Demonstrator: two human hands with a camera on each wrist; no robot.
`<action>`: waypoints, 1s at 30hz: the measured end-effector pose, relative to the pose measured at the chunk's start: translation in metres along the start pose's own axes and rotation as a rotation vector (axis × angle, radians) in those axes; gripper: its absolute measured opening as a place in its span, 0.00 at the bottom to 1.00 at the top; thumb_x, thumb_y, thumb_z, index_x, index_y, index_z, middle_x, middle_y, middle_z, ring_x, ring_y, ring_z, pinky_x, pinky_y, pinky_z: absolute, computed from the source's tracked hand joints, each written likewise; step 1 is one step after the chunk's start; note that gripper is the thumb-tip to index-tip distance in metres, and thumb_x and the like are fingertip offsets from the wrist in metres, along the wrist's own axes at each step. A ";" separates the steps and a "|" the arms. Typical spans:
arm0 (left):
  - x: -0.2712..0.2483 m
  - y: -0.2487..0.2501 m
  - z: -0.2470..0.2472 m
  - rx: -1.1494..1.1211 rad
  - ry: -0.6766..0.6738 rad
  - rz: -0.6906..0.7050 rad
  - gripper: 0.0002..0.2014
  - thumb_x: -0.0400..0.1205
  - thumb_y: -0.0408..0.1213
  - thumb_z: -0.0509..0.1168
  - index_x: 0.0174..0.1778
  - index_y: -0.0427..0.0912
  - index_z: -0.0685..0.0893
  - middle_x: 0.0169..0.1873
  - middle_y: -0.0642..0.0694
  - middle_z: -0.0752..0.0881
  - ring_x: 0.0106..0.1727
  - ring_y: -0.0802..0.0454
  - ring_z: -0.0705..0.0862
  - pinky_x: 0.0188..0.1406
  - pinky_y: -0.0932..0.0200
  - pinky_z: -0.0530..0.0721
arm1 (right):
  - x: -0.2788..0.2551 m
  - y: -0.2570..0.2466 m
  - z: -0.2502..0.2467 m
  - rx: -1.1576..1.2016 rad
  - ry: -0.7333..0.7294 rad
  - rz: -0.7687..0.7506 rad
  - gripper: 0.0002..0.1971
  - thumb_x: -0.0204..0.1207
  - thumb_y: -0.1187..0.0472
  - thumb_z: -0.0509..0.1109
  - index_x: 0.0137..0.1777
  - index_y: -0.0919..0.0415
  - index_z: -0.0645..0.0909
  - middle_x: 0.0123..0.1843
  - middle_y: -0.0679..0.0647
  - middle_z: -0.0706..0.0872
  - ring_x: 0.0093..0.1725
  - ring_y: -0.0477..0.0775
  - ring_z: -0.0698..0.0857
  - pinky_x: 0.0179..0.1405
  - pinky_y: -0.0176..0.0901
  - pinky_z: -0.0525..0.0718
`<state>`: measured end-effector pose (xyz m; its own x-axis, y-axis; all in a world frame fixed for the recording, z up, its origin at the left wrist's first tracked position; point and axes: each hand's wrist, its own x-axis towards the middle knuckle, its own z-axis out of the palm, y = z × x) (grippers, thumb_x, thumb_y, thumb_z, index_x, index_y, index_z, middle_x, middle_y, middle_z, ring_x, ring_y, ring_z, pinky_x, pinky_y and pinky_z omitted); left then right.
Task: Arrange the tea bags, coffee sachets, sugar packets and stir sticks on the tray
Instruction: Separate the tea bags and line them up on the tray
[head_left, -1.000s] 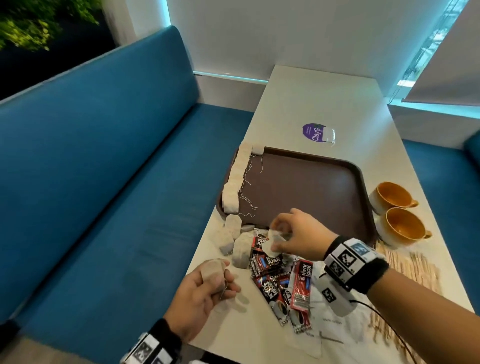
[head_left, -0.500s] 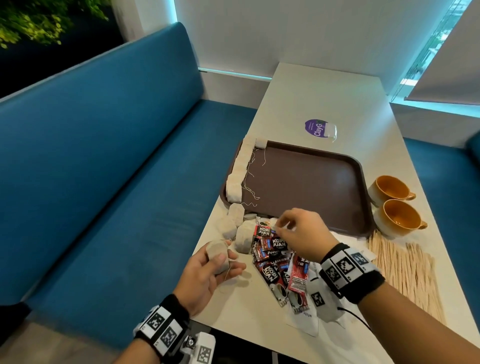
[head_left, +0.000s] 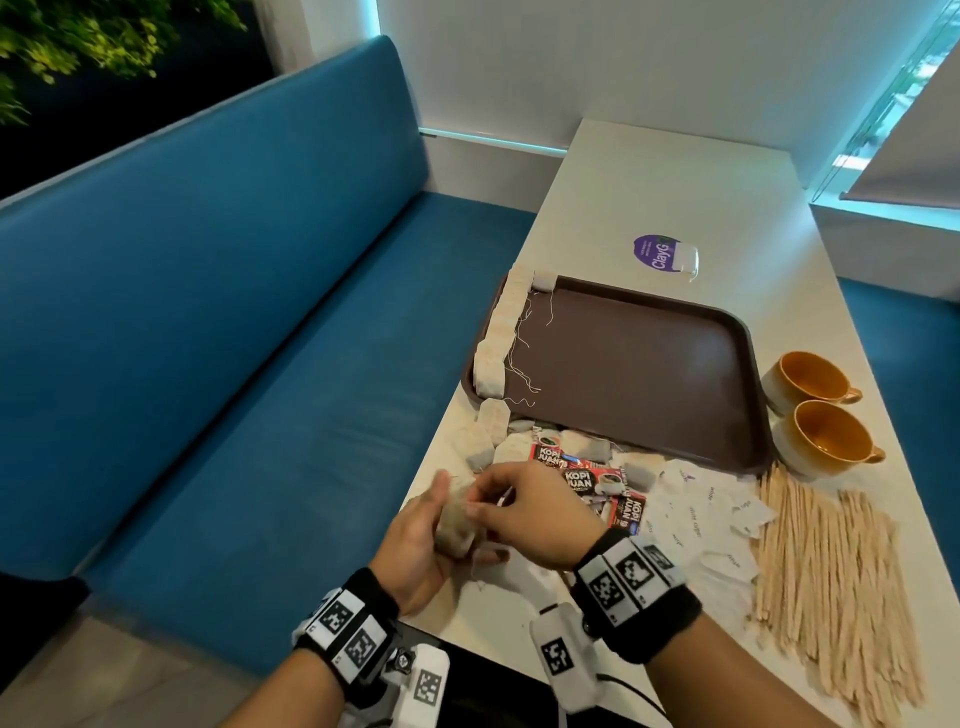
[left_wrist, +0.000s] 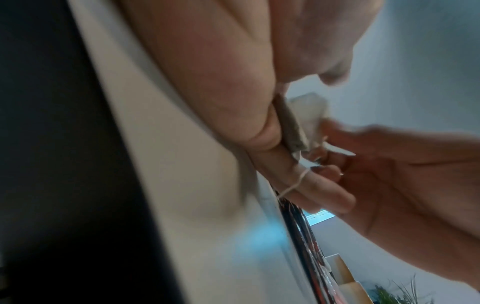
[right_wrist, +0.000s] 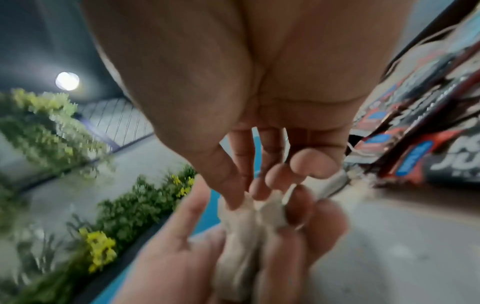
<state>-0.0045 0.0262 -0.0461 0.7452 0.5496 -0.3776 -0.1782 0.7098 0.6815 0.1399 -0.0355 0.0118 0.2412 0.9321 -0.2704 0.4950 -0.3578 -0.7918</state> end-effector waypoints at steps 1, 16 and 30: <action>0.000 0.000 0.000 0.025 -0.013 0.004 0.24 0.84 0.49 0.65 0.65 0.30 0.82 0.46 0.34 0.91 0.42 0.38 0.90 0.39 0.45 0.91 | 0.004 0.002 0.002 -0.056 0.038 0.004 0.03 0.78 0.59 0.77 0.48 0.56 0.91 0.38 0.44 0.88 0.32 0.32 0.81 0.35 0.22 0.74; 0.009 -0.010 -0.013 0.070 0.007 0.127 0.26 0.76 0.25 0.68 0.72 0.33 0.77 0.47 0.35 0.85 0.42 0.38 0.87 0.33 0.50 0.85 | 0.050 0.020 -0.039 -0.596 0.083 0.215 0.30 0.68 0.39 0.80 0.69 0.46 0.79 0.59 0.48 0.72 0.56 0.54 0.84 0.57 0.55 0.87; 0.009 -0.010 -0.013 0.058 0.047 0.127 0.26 0.78 0.28 0.69 0.74 0.36 0.77 0.49 0.34 0.84 0.45 0.35 0.88 0.36 0.49 0.87 | 0.042 0.022 -0.039 -0.216 0.191 0.091 0.11 0.69 0.65 0.80 0.42 0.49 0.83 0.41 0.43 0.87 0.39 0.39 0.81 0.32 0.25 0.73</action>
<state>-0.0044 0.0293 -0.0647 0.6876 0.6545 -0.3144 -0.2305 0.6073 0.7603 0.1930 -0.0065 0.0046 0.4355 0.8752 -0.2106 0.6250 -0.4623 -0.6290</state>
